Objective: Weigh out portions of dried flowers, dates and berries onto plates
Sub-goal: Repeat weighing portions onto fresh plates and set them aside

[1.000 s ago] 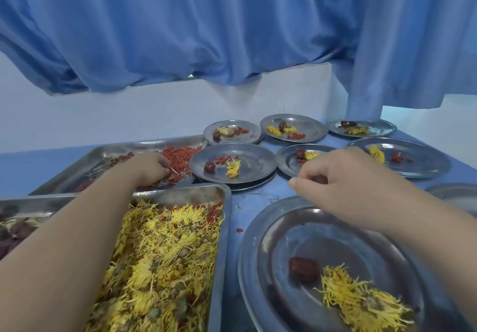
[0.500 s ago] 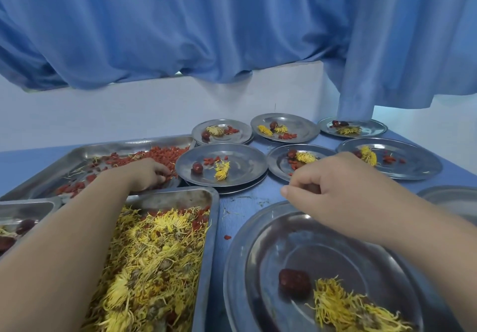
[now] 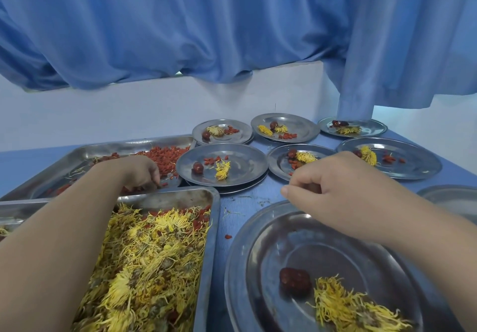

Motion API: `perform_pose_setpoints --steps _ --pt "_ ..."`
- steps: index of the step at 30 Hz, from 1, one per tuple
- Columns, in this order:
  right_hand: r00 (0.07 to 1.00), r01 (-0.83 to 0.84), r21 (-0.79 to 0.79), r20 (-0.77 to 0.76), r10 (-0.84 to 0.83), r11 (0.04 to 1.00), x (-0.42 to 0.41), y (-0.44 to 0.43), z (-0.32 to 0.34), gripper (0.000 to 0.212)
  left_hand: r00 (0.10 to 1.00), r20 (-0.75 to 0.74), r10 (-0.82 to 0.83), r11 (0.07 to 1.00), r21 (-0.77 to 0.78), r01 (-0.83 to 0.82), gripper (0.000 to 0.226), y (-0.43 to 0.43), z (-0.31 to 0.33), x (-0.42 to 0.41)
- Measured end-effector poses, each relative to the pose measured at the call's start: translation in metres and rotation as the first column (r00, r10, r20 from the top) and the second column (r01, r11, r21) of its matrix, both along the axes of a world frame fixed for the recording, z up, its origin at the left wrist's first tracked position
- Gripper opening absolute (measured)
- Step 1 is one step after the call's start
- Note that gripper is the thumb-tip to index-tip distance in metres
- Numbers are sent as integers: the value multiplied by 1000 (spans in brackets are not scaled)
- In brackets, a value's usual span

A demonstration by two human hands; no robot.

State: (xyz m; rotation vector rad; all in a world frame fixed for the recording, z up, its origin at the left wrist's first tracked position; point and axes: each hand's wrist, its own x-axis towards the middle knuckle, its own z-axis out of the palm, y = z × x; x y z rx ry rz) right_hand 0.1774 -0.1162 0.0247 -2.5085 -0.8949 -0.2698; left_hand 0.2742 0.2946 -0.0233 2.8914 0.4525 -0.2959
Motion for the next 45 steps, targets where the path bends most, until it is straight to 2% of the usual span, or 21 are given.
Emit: perform_pose_setpoints --steps 8,14,16,19,22,28,36,42,45 --pt "1000 -12 -2 26 12 1000 3 -1 -2 33 997 72 9 985 170 -21 13 -2 0 -4" --pt "1000 0 0 10 0 1000 4 -1 0 35 991 133 -8 992 125 -9 14 -3 9 -9" --pt "1000 3 5 13 -3 1000 5 -3 1 39 975 223 1 999 33 -9 11 -2 15 -13" --pt "999 5 4 34 -5 1000 5 -4 1 42 944 325 61 983 -183 -1 9 0 23 -22" --pt "999 -5 -10 51 5 1000 5 -3 1 41 921 372 118 943 -331 13 5 -2 27 -31" --pt "999 -2 -12 39 3 1000 8 -8 0 41 882 400 249 847 -532 3 5 -9 29 -41" --pt "1000 17 -26 14 -17 1000 13 -13 -4 41 875 357 327 772 -634 -30 17 -10 16 -50" --pt "1000 21 -17 9 -21 1000 16 -16 -3 42 852 322 413 622 -783 -6 7 -28 19 -60" --pt "1000 16 13 25 -16 1000 15 -19 1 44 885 294 361 554 -831 50 11 -52 32 -71"
